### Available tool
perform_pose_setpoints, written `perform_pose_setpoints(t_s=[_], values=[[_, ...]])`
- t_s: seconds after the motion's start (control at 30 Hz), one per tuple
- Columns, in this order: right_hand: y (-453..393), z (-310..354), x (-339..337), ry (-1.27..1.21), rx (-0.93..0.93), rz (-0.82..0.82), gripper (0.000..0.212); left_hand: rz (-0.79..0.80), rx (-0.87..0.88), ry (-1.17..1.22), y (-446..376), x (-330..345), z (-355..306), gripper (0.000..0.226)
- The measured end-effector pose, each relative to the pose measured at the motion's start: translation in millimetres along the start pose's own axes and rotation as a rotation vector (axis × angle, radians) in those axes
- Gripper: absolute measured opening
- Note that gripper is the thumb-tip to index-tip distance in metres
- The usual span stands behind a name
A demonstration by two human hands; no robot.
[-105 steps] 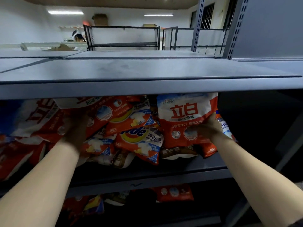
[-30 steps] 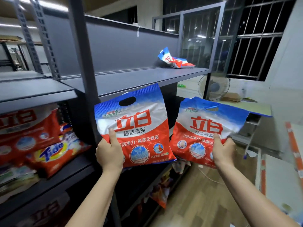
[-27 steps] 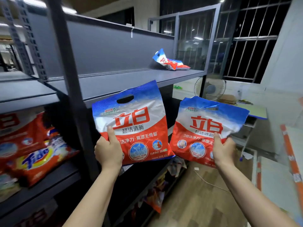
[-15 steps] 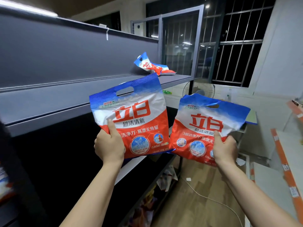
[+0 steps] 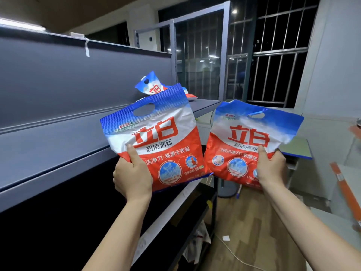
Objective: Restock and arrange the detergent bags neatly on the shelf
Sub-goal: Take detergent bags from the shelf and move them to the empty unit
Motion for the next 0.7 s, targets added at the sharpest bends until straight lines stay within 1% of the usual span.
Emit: perform_pose_setpoints(t_s=[0.17, 0.3, 0.43, 0.57, 0.7], values=[[-58, -18, 18, -0.023, -0.022, 0.011, 0.022, -0.020, -0.009, 0.001, -7, 59, -3, 0.051], [-110, -44, 37, -0.058, 0.004, 0.052, 0.020, -0.060, -0.017, 0.004, -2, 111, -7, 0.052], [-173, -63, 54, -0.110, 0.017, 0.108, 0.021, -0.105, -0.045, 0.038, 5, 169, -12, 0.046], [-238, -72, 71, -0.153, 0.037, 0.165, 0.025, -0.170, -0.055, 0.016, 8, 228, -27, 0.044], [-294, -62, 89, -0.194, -0.010, 0.203, 0.026, -0.275, -0.063, 0.002, 0, 267, -49, 0.052]])
Point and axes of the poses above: each hand's wrist, its own y-axis away from the middle knuckle, its own x-axis out of the palm, z = x × y, the point moved 9 cm from there along -y, towards the middle knuckle, and after that the axes turned 5 degrees about z, right-handed, at the moved point
